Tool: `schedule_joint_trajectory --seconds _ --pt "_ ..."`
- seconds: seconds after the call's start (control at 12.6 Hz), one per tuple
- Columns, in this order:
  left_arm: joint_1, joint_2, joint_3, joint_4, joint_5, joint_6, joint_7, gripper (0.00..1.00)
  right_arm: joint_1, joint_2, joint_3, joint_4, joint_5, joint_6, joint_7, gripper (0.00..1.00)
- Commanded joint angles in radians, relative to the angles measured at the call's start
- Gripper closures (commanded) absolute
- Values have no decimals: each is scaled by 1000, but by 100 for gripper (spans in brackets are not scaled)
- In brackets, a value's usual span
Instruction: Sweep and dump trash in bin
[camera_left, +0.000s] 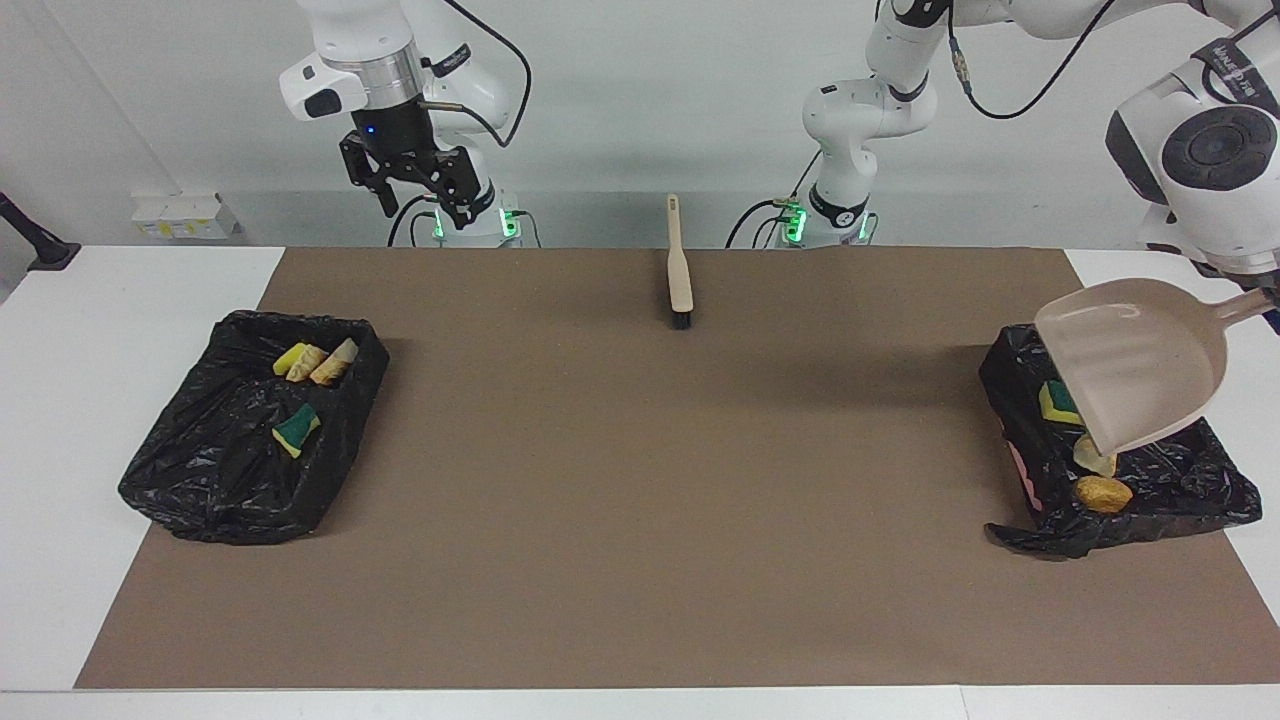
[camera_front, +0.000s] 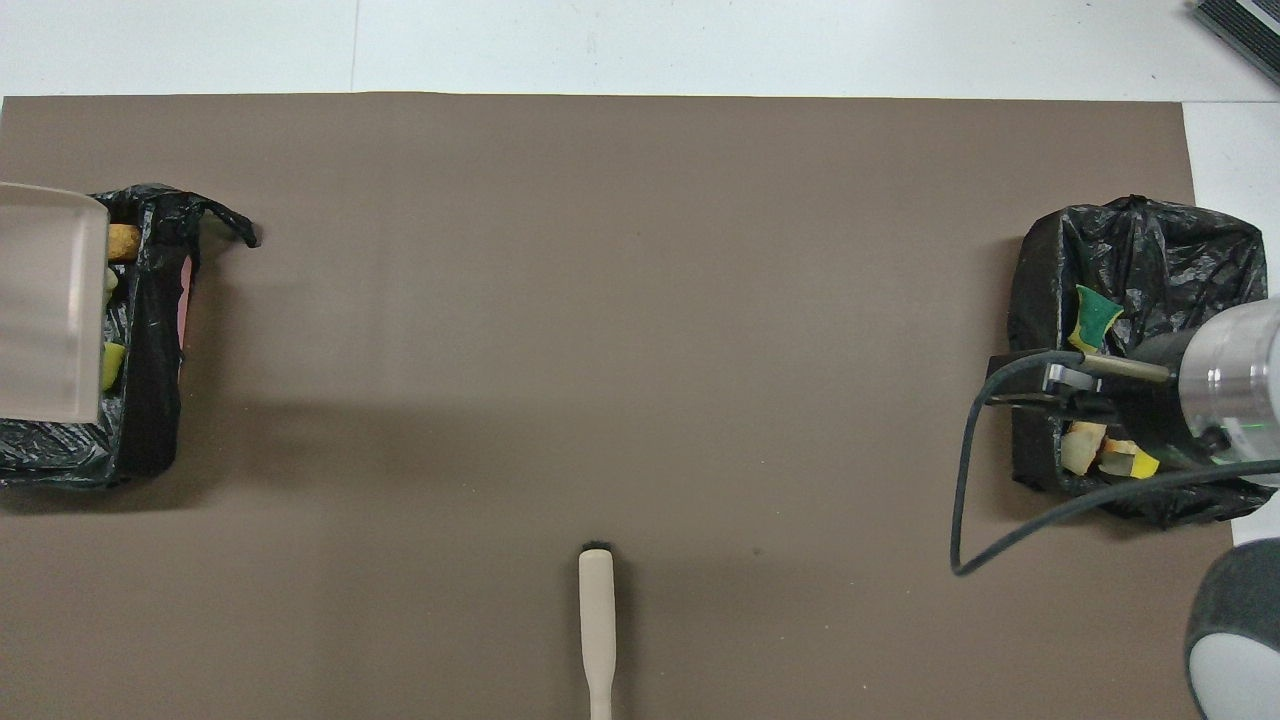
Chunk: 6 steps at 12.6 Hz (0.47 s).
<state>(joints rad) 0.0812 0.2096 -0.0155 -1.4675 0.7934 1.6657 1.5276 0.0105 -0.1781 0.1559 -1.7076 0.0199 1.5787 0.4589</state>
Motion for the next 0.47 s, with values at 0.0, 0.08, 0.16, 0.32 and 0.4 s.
schedule_joint_trajectory --seconds 0.0,0.08,0.16,0.32,0.4 --pt "-8 -15 11 0 -177 0 -111 100 -32 43 11 66 -20 -36 -38 0" --pt "3 -12 14 -1 -291 -1 -157 100 -46 64 11 89 -23 -39 -72 0" --pt "3 -9 14 -11 -372 -4 -252 100 -64 87 11 124 -26 -45 -106 0" --pt "-18 -6 12 -63 -484 9 -485 100 -89 141 11 183 -63 -80 -170 0" --pt "-49 -13 12 -100 -532 37 -592 100 -90 153 11 193 -75 -82 -189 0"
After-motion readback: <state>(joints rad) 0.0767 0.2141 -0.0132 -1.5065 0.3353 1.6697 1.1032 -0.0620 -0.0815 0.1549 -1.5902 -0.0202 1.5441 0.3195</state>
